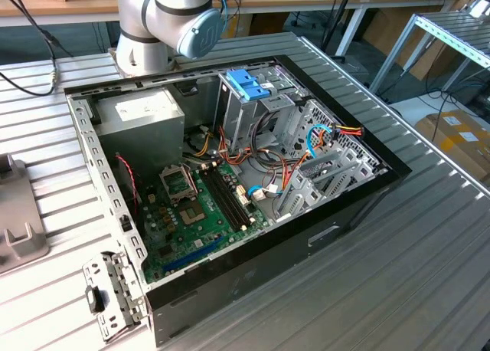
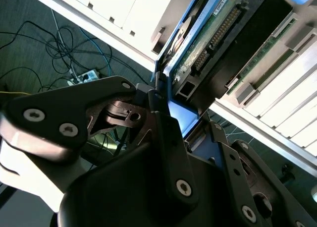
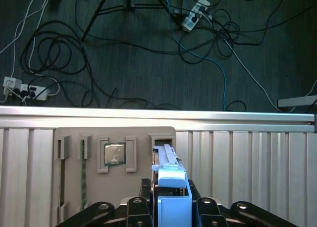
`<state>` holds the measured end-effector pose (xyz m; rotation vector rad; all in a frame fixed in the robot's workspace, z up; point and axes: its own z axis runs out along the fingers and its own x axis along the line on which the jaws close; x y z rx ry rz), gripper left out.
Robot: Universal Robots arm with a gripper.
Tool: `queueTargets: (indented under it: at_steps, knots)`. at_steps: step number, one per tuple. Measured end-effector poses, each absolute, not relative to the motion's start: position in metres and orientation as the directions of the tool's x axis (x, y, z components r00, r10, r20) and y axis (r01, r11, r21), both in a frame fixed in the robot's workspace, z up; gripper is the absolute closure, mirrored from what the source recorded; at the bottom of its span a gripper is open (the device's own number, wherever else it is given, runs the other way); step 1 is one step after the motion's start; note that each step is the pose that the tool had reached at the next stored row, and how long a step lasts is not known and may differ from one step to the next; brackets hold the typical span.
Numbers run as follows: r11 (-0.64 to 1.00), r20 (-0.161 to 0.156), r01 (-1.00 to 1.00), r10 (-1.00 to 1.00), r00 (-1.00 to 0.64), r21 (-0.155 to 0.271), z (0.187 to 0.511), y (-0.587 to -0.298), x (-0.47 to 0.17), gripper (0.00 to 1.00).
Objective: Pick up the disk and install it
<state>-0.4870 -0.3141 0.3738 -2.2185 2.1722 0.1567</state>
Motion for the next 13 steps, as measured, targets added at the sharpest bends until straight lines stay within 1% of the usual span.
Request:
queueTargets:
  at_steps: [13]
  knots:
    - [-0.023,-0.095,-0.999,-0.995,0.019,0.047,0.3824,-0.3142,-0.487,0.63]
